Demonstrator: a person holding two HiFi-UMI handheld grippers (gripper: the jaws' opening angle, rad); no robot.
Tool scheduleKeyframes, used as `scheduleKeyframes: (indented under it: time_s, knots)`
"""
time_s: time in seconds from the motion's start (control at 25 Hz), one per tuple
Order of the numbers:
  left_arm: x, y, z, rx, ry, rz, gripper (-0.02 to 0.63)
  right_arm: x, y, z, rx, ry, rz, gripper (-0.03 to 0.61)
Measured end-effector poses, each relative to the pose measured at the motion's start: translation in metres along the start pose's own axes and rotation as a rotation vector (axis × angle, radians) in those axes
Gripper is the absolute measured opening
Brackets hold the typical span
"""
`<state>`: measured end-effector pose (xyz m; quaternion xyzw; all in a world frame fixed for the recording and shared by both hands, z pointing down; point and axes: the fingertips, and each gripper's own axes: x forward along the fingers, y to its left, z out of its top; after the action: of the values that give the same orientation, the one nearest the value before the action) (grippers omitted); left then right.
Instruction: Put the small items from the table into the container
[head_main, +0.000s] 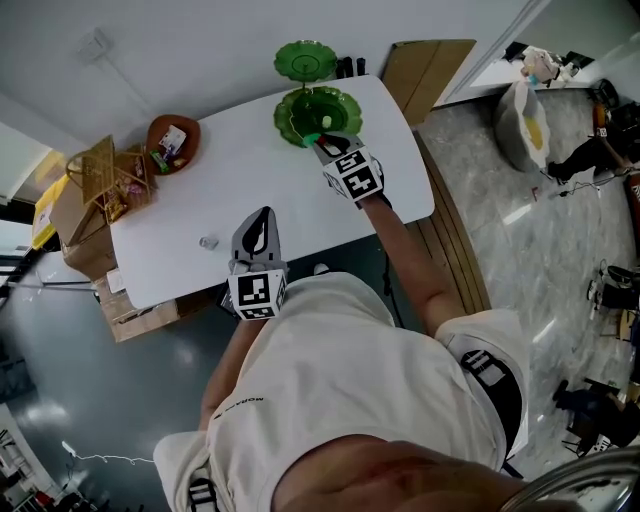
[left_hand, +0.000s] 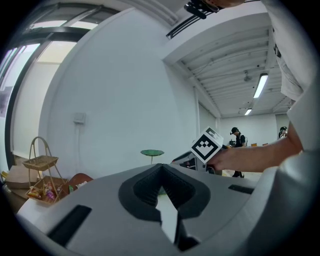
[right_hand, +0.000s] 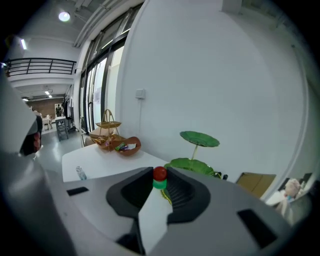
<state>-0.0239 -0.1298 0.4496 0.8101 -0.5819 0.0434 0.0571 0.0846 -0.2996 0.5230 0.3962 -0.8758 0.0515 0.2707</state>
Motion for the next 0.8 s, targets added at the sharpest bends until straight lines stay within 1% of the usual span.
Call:
scheduleKeyframes:
  time_s: [0.24, 0.32, 0.56, 0.8]
  knots:
    - [0.007, -0.01, 0.001, 0.011, 0.002, -0.025, 0.003, 0.0, -0.025, -0.006, 0.107, -0.012, -0.046, 0.091]
    - [0.009, -0.014, 0.002, 0.015, 0.001, -0.032, 0.003, 0.001, -0.032, -0.007, 0.127, -0.01, -0.061, 0.091]
    - [0.012, -0.016, -0.001, 0.021, 0.01, -0.035, 0.003, 0.006, -0.05, -0.011, 0.119, 0.012, -0.084, 0.091]
    - [0.015, -0.015, -0.002, 0.02, 0.019, -0.033, 0.003, 0.012, -0.063, -0.026, 0.101, 0.067, -0.104, 0.091]
